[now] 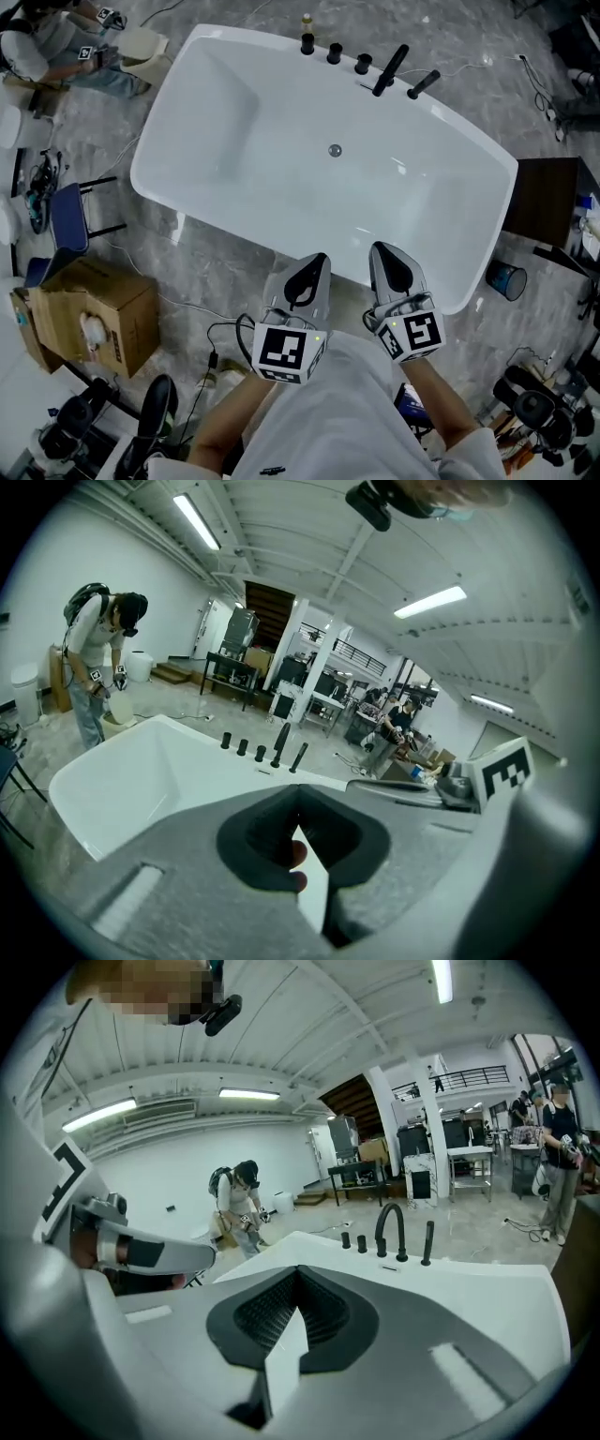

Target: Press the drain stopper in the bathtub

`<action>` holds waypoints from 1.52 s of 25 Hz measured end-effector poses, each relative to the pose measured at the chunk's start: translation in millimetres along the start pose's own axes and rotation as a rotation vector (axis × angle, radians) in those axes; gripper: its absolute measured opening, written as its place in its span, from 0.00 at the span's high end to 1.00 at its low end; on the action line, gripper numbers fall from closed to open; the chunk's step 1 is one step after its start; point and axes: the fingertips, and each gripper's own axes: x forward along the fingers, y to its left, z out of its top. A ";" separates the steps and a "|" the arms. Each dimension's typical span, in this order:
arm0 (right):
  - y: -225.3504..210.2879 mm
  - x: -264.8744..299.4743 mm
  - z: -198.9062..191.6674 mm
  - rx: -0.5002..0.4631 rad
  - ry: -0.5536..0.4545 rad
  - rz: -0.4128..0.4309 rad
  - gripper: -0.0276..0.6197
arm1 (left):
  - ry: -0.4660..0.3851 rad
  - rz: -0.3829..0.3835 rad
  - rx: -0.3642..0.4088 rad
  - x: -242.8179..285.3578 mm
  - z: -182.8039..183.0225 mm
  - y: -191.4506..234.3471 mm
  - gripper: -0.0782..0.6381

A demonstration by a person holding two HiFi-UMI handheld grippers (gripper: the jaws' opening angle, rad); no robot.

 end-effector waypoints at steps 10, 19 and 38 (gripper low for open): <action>-26.3 103.0 -46.0 -0.031 0.067 0.007 0.96 | 0.013 -0.004 -0.042 73.4 -34.3 85.8 0.89; -62.8 186.2 -96.2 -0.042 0.089 0.022 0.96 | 0.030 0.022 -0.063 133.1 -82.6 136.1 0.89; -153.8 347.0 -267.8 -0.052 0.197 0.004 0.96 | 0.123 0.046 -0.183 271.4 -216.2 233.0 0.89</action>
